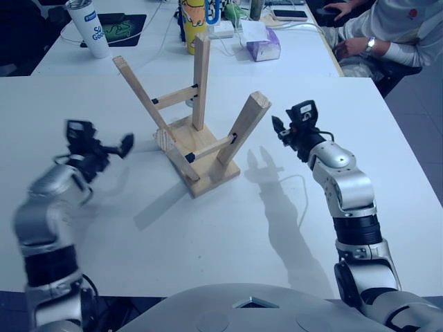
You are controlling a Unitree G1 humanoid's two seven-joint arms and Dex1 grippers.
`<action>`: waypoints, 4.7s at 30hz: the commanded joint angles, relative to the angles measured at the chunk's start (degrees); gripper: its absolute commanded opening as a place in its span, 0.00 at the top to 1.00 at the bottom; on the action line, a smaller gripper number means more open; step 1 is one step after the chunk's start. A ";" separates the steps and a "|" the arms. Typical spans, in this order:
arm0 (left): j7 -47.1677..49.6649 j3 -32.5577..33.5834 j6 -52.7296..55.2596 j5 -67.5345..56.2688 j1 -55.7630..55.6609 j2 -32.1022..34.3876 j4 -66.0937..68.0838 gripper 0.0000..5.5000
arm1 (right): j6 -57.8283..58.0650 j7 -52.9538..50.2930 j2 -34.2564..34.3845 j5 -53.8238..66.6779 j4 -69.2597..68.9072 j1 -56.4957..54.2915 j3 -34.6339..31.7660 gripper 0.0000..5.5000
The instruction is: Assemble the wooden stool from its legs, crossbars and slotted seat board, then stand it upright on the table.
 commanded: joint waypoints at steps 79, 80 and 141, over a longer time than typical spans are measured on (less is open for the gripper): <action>22.11 -10.96 6.84 -16.10 -9.76 -16.51 -8.21 1.00 | 7.41 8.40 -4.56 2.64 -12.89 -5.36 10.75 1.00; 21.68 -10.69 5.00 -16.11 -11.02 -17.38 -8.30 1.00 | 7.37 8.26 -4.67 2.11 -12.34 -5.65 10.89 1.00; 15.92 -6.37 2.29 -15.75 -24.58 -4.75 -6.16 1.00 | -10.67 11.49 -3.19 -2.89 -9.54 -16.50 7.32 1.00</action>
